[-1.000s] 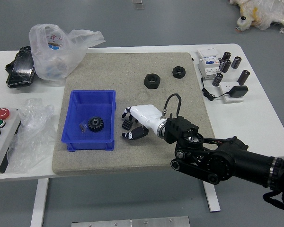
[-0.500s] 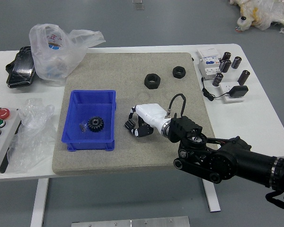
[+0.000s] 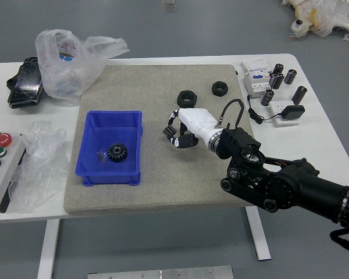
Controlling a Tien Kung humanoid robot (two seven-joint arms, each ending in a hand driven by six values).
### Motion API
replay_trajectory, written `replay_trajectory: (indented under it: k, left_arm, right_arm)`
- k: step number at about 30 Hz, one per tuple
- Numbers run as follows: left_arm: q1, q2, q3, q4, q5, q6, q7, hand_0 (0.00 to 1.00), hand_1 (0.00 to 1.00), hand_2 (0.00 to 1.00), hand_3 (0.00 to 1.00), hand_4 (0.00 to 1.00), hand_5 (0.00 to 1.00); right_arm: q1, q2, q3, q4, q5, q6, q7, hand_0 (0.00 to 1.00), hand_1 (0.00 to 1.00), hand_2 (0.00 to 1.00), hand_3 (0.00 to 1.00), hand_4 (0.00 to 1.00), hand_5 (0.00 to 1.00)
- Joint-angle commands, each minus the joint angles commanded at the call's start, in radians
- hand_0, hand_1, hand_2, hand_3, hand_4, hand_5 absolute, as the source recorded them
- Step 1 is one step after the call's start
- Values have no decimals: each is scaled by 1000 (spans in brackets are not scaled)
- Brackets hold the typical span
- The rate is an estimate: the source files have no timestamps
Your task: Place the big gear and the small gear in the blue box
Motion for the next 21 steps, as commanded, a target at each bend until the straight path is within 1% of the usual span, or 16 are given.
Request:
replay_trajectory:
  k: [5,6,11,12,17,18,21]
  left_arm:
    - [2,0,-4,-1,5,0,3,632,639,620,667,635,328]
    - [2,0,-5,-1,6,0,3,632,640,622,669,640,345]
    - [1,2,-9,-1,16,0,6,632,640,622,669,640,345]
    - [2,2,-12,-2,22,-1,9,632,639,623,671,645,355]
    - [6,0,-36,-6,58,-4,30,632,639,623,671,645,355]
    - [6,0,-40,-7,62,-4,32,631,640,622,671,646,356]
    - [6,2,-44,-7,68,-4,35,631,640,622,671,646,356]
  right_arm:
    - [40,19,4,69,-23,-4,-4,284,465,326,443,295,16]
    - [54,27,-3,84,-26,-4,-5,282,465,320,439,291,22]
    - [107,65,-68,122,-19,-1,-6,282,465,320,439,291,22]
    - [113,72,-77,124,-17,4,-6,345,610,652,655,405,163]
    - [126,103,-114,115,-19,44,-10,345,610,652,655,405,163]
    - [126,106,-118,112,-22,47,-11,427,801,919,959,666,227]
    - [123,116,-125,104,-31,52,-14,427,801,919,959,666,227]
